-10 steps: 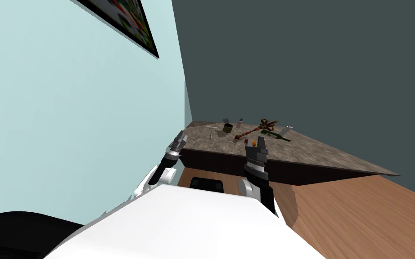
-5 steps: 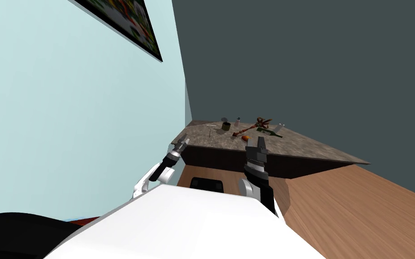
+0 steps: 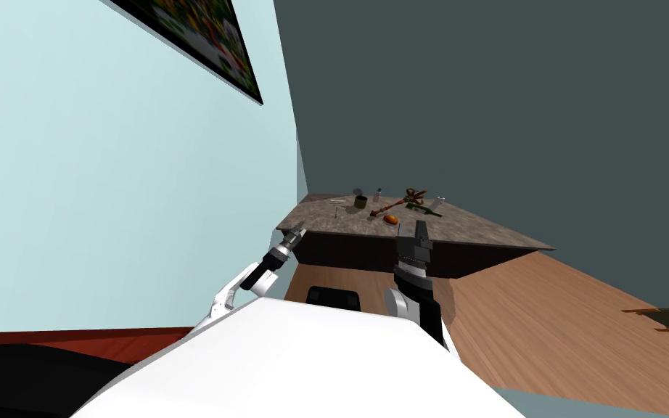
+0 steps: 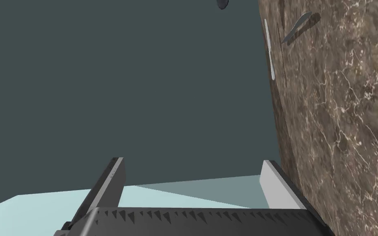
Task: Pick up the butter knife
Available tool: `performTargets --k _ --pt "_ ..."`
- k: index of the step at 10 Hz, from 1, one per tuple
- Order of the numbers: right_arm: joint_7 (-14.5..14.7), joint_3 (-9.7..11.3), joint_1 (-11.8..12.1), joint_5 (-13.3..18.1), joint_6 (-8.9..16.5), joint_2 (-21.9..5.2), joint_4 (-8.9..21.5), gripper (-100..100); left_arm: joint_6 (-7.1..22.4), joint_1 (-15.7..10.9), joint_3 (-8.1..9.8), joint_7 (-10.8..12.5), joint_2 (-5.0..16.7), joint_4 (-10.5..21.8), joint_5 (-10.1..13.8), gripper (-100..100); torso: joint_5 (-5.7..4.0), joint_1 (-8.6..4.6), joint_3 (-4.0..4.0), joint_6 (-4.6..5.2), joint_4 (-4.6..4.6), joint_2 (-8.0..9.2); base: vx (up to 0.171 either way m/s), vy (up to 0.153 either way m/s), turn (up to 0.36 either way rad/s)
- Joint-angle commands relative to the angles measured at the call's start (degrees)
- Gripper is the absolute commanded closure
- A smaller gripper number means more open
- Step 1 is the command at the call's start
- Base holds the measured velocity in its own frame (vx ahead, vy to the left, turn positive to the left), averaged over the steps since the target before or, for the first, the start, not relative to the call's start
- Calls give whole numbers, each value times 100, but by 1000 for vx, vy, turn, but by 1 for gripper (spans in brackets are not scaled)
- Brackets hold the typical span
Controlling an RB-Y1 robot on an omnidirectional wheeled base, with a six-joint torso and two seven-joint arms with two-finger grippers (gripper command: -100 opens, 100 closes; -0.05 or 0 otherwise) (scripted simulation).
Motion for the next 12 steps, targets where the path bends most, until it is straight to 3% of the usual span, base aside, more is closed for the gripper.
performTargets --k 1,2,3,6,9,10,11,12 --pt "0 0 0 0 0 0 0 0 203 -85 -104 49 286 151 111 -100 0 0 0 0 0 0 -94 -44 -115" --pt "0 1 -1 0 0 0 0 0 203 -85 -104 49 349 151 111 -100 -1 -10 0 2 -1 1 -72 -33 -52" --pt "0 0 0 0 0 0 0 0 337 -144 -195 83 567 314 208 -100 -2 -8 -3 0 -1 -6 -80 -23 -129" --pt "0 0 0 0 0 0 0 0 475 -206 -285 113 930 483 307 -100 -1 -5 -3 2 -2 -5 -73 -26 -98" --pt "0 0 1 0 0 0 0 0 759 -338 -459 160 1454 842 507 -100 -1 -5 -8 -1 -3 -15 -53 -43 -143" --pt "0 1 0 0 0 0 0 0 759 -338 -459 160 1517 842 507 -100 -3 -13 -11 3 -4 -19 -35 -44 -92" --pt "0 0 1 0 0 0 0 0 905 -407 -542 177 1748 1031 607 -100 -2 -10 -12 -2 -5 -22 -40 -49 -225" --pt "0 0 0 0 0 0 0 0 905 -407 -542 177 1810 1031 607 -100 -2 -11 -13 4 -5 -22 -27 -35 -102"
